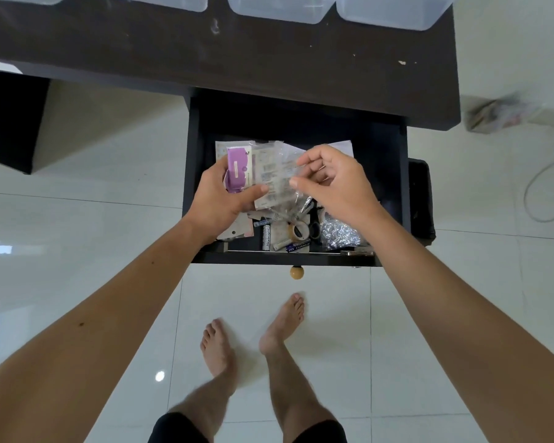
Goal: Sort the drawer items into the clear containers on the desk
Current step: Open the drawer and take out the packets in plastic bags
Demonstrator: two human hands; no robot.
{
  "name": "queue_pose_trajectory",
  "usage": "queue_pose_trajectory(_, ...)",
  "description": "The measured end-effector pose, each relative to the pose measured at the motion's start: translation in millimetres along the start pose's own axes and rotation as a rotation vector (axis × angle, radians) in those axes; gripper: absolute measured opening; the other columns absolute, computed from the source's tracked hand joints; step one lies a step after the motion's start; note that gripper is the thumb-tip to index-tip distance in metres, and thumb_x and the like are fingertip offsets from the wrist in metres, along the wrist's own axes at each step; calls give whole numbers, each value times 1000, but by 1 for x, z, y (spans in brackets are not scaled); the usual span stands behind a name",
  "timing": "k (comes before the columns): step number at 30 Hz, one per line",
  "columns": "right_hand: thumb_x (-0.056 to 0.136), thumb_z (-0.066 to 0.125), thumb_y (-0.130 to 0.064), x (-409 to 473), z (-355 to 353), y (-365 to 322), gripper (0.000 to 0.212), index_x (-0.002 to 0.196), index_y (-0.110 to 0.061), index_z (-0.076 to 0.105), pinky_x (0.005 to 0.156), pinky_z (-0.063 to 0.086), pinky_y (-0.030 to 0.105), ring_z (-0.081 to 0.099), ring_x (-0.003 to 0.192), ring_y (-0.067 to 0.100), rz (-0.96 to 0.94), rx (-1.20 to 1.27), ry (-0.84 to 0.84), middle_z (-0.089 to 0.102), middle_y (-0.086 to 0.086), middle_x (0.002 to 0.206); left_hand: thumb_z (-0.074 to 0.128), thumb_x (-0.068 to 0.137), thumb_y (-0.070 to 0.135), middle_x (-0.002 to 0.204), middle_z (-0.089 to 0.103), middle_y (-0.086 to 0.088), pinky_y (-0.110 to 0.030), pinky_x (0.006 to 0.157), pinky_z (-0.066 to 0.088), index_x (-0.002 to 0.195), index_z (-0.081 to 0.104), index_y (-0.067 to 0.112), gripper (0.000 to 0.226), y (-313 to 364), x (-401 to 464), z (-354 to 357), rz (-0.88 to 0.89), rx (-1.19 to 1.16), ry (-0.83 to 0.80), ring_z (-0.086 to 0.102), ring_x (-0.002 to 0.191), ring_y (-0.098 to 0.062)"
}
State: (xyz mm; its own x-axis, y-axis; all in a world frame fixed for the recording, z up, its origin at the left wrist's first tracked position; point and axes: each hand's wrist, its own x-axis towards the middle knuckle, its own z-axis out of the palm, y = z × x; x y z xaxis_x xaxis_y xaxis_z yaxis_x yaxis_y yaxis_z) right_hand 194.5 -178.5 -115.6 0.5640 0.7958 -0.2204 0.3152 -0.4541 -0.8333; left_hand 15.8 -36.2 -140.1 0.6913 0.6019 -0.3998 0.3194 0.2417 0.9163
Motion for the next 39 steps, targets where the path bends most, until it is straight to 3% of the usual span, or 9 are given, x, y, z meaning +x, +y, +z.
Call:
queue_pose_trajectory(5, 91, 82, -18, 0, -45, 20, 29, 117, -30, 77, 95, 61, 32, 72, 98, 8, 102, -234, -174, 76, -11, 110, 83, 89, 9, 120, 77, -2, -39, 78, 67, 135, 59, 9, 52, 0, 1, 0, -19, 52, 17, 78, 104, -18)
queue_pose_trajectory(8, 93, 76, -11, -1, -63, 35, 36, 124, -29, 77, 94, 53, 33, 64, 111, 13, 125, -462, -320, 68, -11, 122, 83, 90, 11, 118, 77, 1, -34, 76, 67, 132, 60, 10, 48, -2, 3, 1, -12, 62, 25, 79, 101, -16)
queue_pose_trajectory(13, 91, 80, -13, -5, -57, 41, 31, 119, -26, 79, 88, 54, 32, 59, 98, 14, 58, -611, -392, 68, -12, 99, 82, 90, 10, 118, 77, 3, -31, 77, 66, 131, 60, 12, 46, -3, 4, 3, -11, 37, 35, 78, 102, -13)
queue_pose_trajectory(17, 86, 88, -23, -4, -58, 41, 12, 92, -30, 81, 84, 60, 35, 68, 87, 9, 60, -562, -382, 72, -11, 92, 82, 90, 9, 117, 77, 0, -33, 79, 66, 133, 59, 8, 49, -4, 4, 2, -14, 21, 47, 78, 102, -13)
queue_pose_trajectory(22, 89, 86, -23, 0, -71, 18, 12, 92, -32, 79, 73, 48, 17, 63, 71, -1, 53, -376, -397, 76, -16, 91, 84, 89, 11, 115, 79, -2, -46, 87, 66, 129, 62, 11, 46, -3, 3, -1, -15, 59, 73, 78, 103, -18)
queue_pose_trajectory(25, 89, 86, -25, 6, -66, -2, 9, 92, -29, 79, 80, 58, 26, 71, 79, 13, 35, -222, -364, 78, -13, 96, 84, 88, 13, 115, 79, -1, -51, 89, 64, 129, 62, 13, 46, -2, 3, -2, -18, 52, 71, 78, 105, -19)
queue_pose_trajectory(28, 90, 86, -26, 14, -44, -11, 9, 95, -23, 78, 69, 60, 32, 68, 69, 21, 19, -105, -286, 78, -4, 95, 80, 91, 9, 115, 78, -2, -44, 82, 67, 132, 60, 8, 46, 0, 1, 0, -2, 31, 19, 78, 103, -18)
queue_pose_trajectory(30, 90, 86, -26, 17, -28, -12, 11, 95, -21, 78, 63, 56, 26, 60, 60, 8, 30, -58, -205, 75, -1, 91, 78, 92, 7, 118, 76, -5, -34, 74, 67, 136, 56, 5, 49, 1, -1, 1, 13, 25, -23, 78, 103, -20)
queue_pose_trajectory(39, 88, 87, -31, 20, 1, -10, 17, 97, -19, 79, 82, 61, 27, 75, 84, 16, 63, 50, 12, 79, -4, 91, 67, 101, 31, 124, 73, -6, -28, 80, 63, 140, 57, 11, 46, -1, 2, -1, 39, 18, -28, 73, 111, -19)
